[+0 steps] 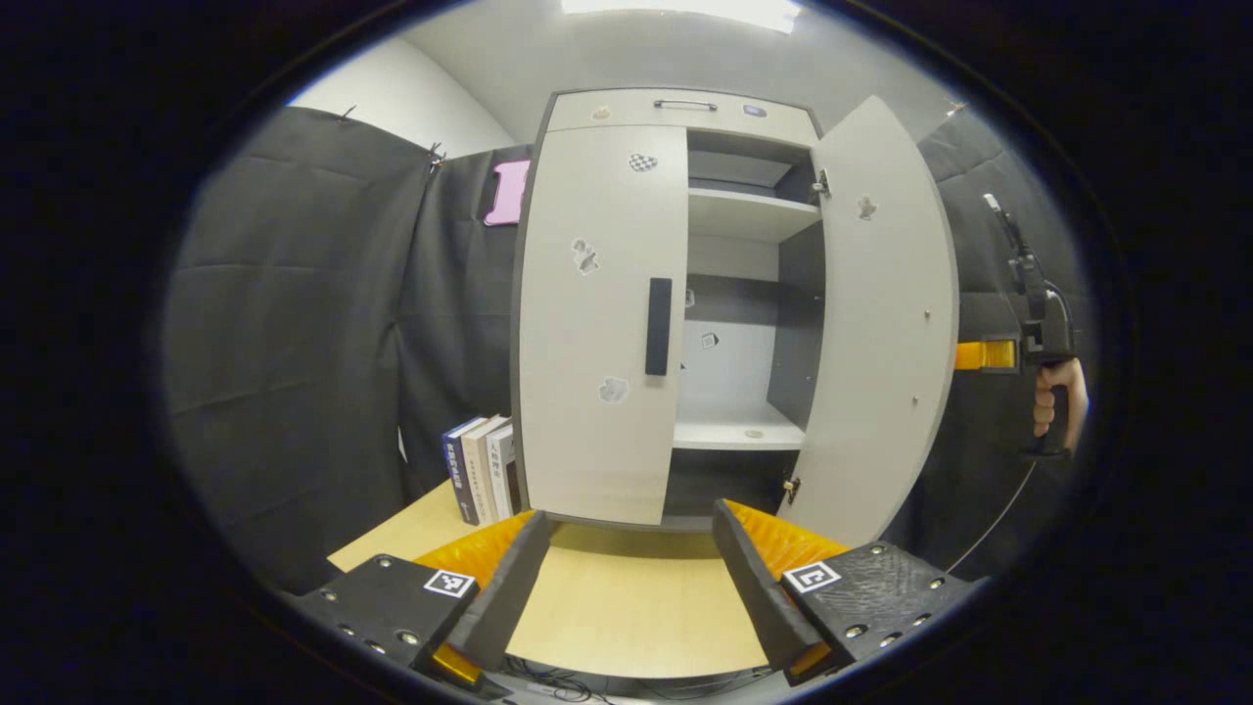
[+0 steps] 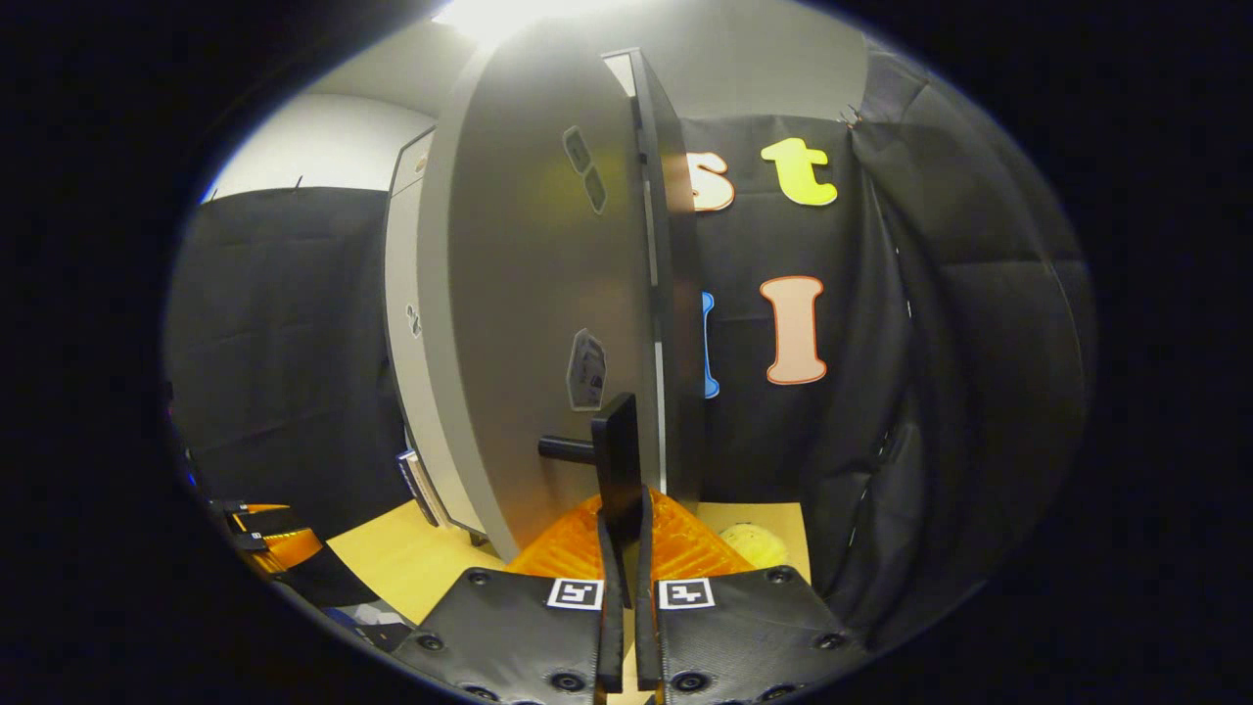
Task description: Open the right door of the double-door shoe cabinet with the right hand, and open the left door with the left hand.
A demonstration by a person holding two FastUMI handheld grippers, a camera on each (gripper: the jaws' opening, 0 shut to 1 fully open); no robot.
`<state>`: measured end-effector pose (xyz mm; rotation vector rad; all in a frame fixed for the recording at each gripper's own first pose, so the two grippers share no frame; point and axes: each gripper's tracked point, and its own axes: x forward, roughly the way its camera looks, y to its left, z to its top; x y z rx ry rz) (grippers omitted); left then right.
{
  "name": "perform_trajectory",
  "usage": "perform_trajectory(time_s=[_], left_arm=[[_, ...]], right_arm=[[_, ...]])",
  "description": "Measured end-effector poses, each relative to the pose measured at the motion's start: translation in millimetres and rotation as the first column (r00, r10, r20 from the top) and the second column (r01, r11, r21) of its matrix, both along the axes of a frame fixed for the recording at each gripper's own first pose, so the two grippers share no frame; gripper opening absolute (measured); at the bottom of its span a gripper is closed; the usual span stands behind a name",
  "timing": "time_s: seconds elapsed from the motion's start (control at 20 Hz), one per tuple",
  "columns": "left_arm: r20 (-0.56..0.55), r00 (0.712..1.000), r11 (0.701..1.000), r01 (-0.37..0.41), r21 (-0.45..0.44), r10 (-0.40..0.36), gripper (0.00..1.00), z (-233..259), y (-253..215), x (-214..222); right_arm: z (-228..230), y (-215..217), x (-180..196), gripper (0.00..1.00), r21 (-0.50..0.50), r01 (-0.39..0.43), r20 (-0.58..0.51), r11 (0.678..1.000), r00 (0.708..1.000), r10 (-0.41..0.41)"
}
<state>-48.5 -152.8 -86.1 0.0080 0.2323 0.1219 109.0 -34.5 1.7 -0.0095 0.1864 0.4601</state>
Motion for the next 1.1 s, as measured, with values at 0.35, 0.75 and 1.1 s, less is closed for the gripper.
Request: perform_trajectory(time_s=[0.35,0.75,1.1], left_arm=[[-0.005,1.0,1.0,0.012,-0.009,-0.012,1.0,1,59,6],[0.0,0.998,0.998,0.056,-0.015,-0.056,1.0,1,121,24],[0.045,0.992,0.993,0.117,-0.004,-0.116,1.0,10,168,59]], right_arm=[[-3,-10,-5,0.06,-0.031,0.159,0.005,0.987,0.987,-0.159],[-35,-14,-46,0.02,-0.035,0.244,-0.079,0.969,0.966,-0.246],[-39,-22,-70,0.06,-0.141,0.364,-0.002,0.92,0.93,-0.368]])
